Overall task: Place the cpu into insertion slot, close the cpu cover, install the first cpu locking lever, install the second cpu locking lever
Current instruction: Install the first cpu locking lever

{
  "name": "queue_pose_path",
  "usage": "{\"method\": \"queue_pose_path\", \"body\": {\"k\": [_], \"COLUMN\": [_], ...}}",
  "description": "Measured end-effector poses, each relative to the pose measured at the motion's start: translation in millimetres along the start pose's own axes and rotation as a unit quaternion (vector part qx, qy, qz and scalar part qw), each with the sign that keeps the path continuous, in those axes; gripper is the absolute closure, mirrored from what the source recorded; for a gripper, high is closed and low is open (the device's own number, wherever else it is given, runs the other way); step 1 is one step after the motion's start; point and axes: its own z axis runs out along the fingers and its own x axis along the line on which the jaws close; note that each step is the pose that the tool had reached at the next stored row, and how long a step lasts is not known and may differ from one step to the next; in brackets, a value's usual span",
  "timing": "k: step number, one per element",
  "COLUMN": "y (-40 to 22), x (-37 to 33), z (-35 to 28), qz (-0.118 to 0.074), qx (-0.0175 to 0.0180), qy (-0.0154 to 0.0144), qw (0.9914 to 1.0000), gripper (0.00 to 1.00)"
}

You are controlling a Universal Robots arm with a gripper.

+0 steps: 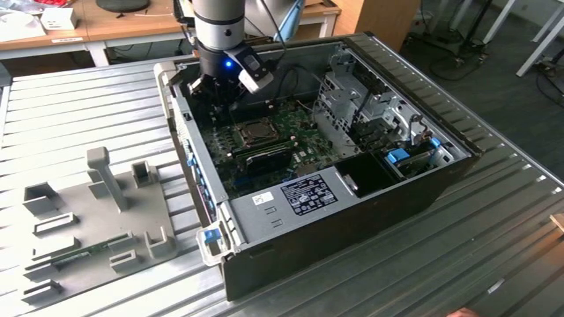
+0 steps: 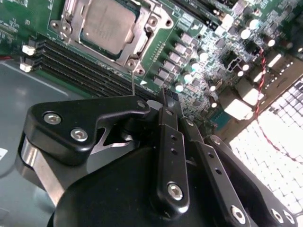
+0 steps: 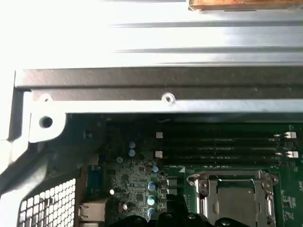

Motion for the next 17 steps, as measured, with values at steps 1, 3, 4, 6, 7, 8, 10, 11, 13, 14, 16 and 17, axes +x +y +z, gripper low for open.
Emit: {"method": "queue_pose_path", "body": {"k": [1,3,4,6,7,8,10,11,13,14,16,17], "y": [0.7,1.9,2.5,3.5,4.2,5.0,6.9,7.8,9.2,9.6,10.3,10.6], "x": [0.8,2.1,2.5,2.7,2.7,2.7,2.7,2.7,2.8,2.8,2.8,2.8], "z": [0.0,0.1,0.2,0.3,0.4,0.5,0.8,0.9,1.2,1.3,1.5,1.6], "qz": [0.0,0.0,0.0,0.0,0.0,0.0,0.0,0.0,0.0,0.0,0.0,0.0], "qx": [-0.0004,-0.0014,-0.0019,-0.0028,-0.0033,-0.0038,-0.0047,-0.0051,-0.0063,-0.007,-0.0091,-0.0104], "qy": [0.0,0.0,0.0,0.0,0.0,0.0,0.0,0.0001,0.0,0.0001,0.0001,0.0001], "qw": [1.0,1.0,1.0,1.0,0.99999,0.99999,0.99999,0.99999,0.99998,0.99998,0.99996,0.99995], "gripper": [0.9,0.9,0.9,0.9,0.9,0.9,0.9,0.9,0.9,0.9,0.9,0.9]}}
